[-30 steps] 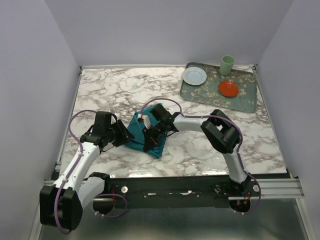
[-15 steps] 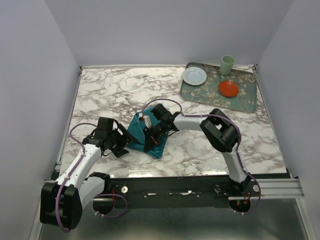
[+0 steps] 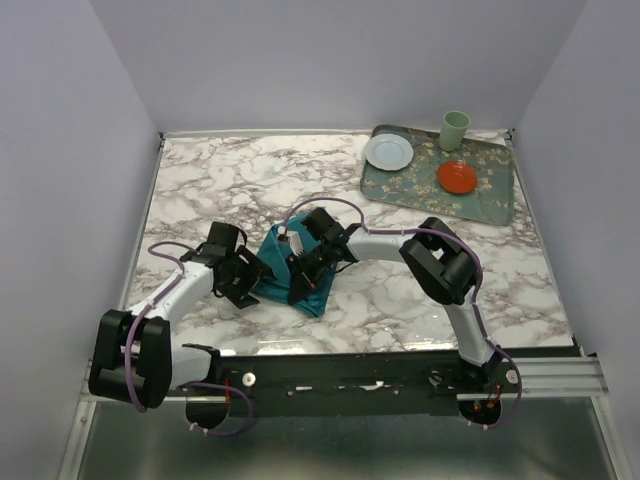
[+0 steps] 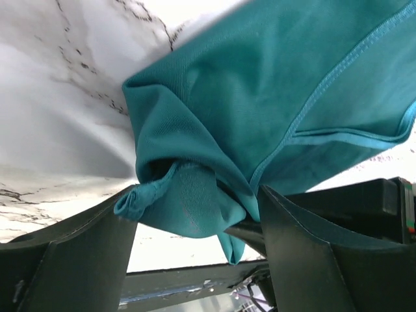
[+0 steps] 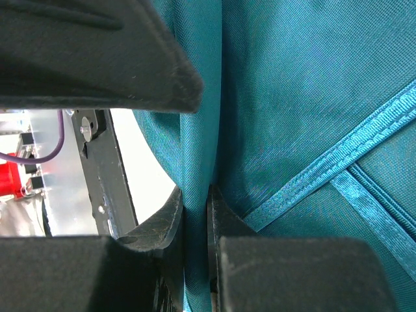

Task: Fold the napkin, place the utensils inside, and roll it up
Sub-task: Roll the napkin with the utensil

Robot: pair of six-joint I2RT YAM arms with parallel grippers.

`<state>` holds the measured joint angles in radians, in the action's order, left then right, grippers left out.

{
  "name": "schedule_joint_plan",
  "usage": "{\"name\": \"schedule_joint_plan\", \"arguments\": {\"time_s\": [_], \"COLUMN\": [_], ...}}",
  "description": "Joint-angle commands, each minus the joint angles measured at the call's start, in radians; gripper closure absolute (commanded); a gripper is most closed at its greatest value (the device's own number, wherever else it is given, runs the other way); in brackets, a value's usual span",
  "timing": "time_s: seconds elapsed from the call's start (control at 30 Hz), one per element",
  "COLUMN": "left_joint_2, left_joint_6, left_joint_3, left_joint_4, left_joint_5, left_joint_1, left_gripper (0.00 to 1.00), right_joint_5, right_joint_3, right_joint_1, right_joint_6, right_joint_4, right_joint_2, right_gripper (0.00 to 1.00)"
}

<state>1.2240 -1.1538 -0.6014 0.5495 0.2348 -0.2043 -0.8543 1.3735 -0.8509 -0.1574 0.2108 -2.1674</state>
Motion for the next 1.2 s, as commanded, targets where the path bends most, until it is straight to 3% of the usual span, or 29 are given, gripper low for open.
{"name": "schedule_joint_plan", "arguments": {"time_s": [0.0, 0.3, 0.6, 0.63, 0.8, 0.87, 1.03, 1.17], "left_joint_2": [0.029, 0.109, 0.215, 0.229, 0.262, 0.272, 0.278, 0.266], "left_joint_6": [-0.018, -0.011, 0.043, 0.054, 0.074, 0.085, 0.095, 0.094], "left_joint_3": [-0.043, -0.061, -0.096, -0.100, -0.118, -0.124, -0.121, -0.107], "left_joint_4": [-0.002, 0.009, 0.016, 0.023, 0.033, 0.039, 0.047, 0.053], "left_joint_5": [-0.058, -0.072, -0.095, -0.098, -0.088, -0.084, -0.075, -0.069], "left_joint_1": [-0.006, -0.009, -0.009, -0.009, -0.009, -0.009, -0.009, -0.010], "left_gripper": [0.19, 0.38, 0.67, 0.76, 0.82, 0.92, 1.00, 1.00], "right_joint_5": [0.130, 0.152, 0.208, 0.213, 0.271, 0.305, 0.391, 0.530], "right_joint_3": [-0.024, -0.031, -0.030, -0.031, -0.016, -0.007, 0.001, -0.001], "right_joint_1": [-0.004, -0.011, -0.033, -0.033, -0.040, -0.043, -0.066, -0.097], "right_joint_6": [0.032, 0.042, 0.056, 0.058, 0.081, 0.090, 0.105, 0.113], "right_joint_4": [0.055, 0.055, 0.064, 0.068, 0.131, 0.150, 0.223, 0.280], "right_joint_2": [-0.042, -0.042, -0.005, 0.001, 0.037, 0.052, 0.113, 0.201], "right_gripper": [0.99, 0.98, 0.92, 0.91, 0.84, 0.82, 0.65, 0.48]}}
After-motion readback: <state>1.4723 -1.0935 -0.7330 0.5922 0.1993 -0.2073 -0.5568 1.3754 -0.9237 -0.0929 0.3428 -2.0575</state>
